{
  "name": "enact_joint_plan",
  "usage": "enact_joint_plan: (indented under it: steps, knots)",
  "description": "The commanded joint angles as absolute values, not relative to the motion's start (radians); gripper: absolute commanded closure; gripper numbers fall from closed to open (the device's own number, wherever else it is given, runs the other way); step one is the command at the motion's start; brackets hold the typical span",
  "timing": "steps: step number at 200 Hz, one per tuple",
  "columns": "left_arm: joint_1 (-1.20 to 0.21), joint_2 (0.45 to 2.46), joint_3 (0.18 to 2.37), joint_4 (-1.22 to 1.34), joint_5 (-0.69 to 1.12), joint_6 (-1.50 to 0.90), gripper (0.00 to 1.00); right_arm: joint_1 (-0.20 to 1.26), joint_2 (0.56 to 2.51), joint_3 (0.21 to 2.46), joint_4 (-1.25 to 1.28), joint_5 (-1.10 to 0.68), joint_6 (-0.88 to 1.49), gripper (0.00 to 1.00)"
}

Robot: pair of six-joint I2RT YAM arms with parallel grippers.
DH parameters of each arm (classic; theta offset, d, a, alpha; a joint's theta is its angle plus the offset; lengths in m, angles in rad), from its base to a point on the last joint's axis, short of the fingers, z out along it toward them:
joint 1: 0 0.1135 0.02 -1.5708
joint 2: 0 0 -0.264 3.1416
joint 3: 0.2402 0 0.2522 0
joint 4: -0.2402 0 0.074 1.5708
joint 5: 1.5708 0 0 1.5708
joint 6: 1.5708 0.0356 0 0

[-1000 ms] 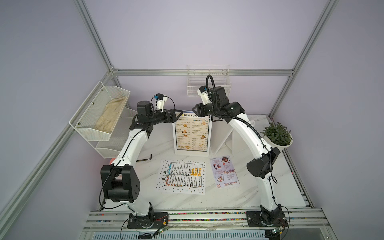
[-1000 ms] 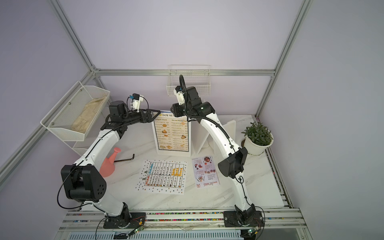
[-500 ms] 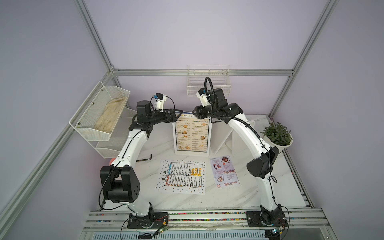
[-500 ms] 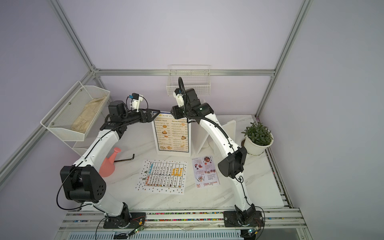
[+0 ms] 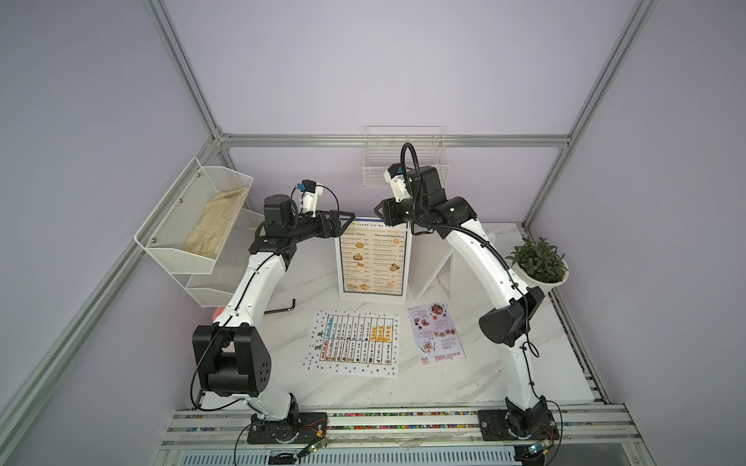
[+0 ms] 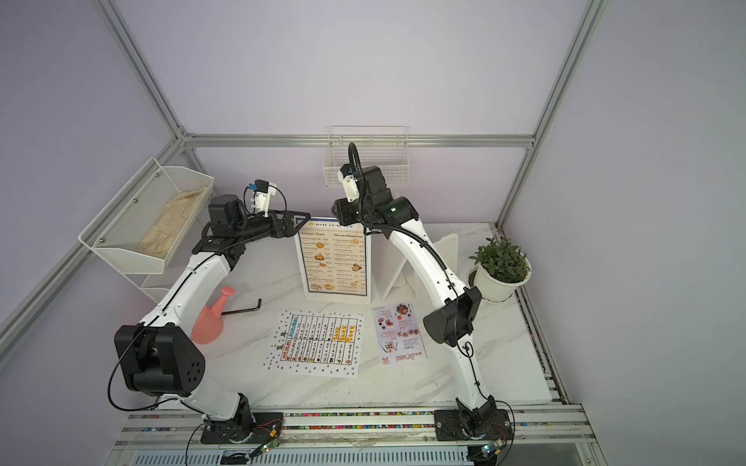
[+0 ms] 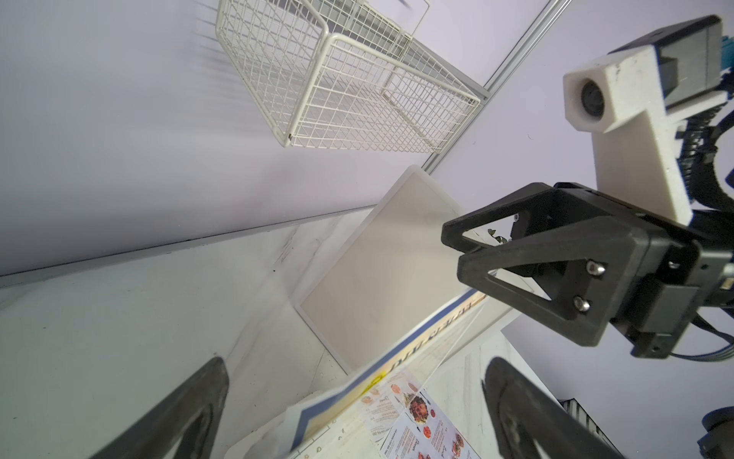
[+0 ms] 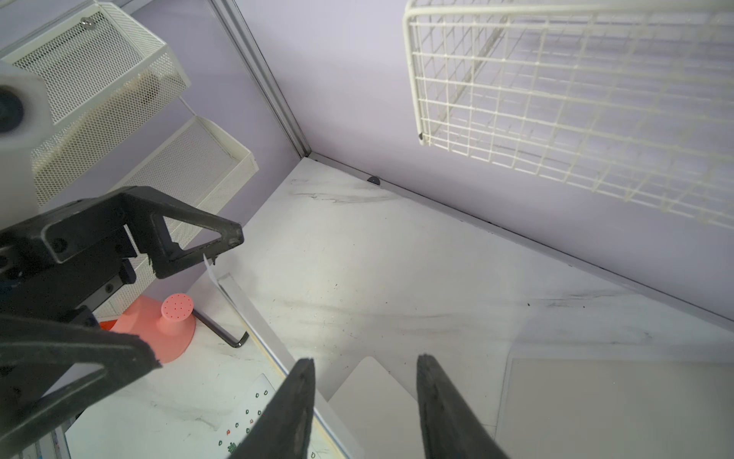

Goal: Insert the menus into the narrow rack
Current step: Insert the menu into the narrow rack.

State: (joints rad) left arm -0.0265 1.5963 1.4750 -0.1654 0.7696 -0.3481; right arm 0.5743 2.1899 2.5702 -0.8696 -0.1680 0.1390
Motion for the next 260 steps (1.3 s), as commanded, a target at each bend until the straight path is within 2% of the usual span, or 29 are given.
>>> enact_joint_plan:
  steps: [1, 260]
  knots:
    - [-0.024, 1.557, 1.456, -0.140, 0.773, -0.347, 0.00, 0.583, 2.194, 2.593, -0.901, -0.149, 0.113, 0.54]
    - [-0.025, 1.559, 1.460, -0.138, 0.774, -0.350, 0.00, 0.583, 2.207, 2.583, -0.982, -0.244, 0.098, 0.59]
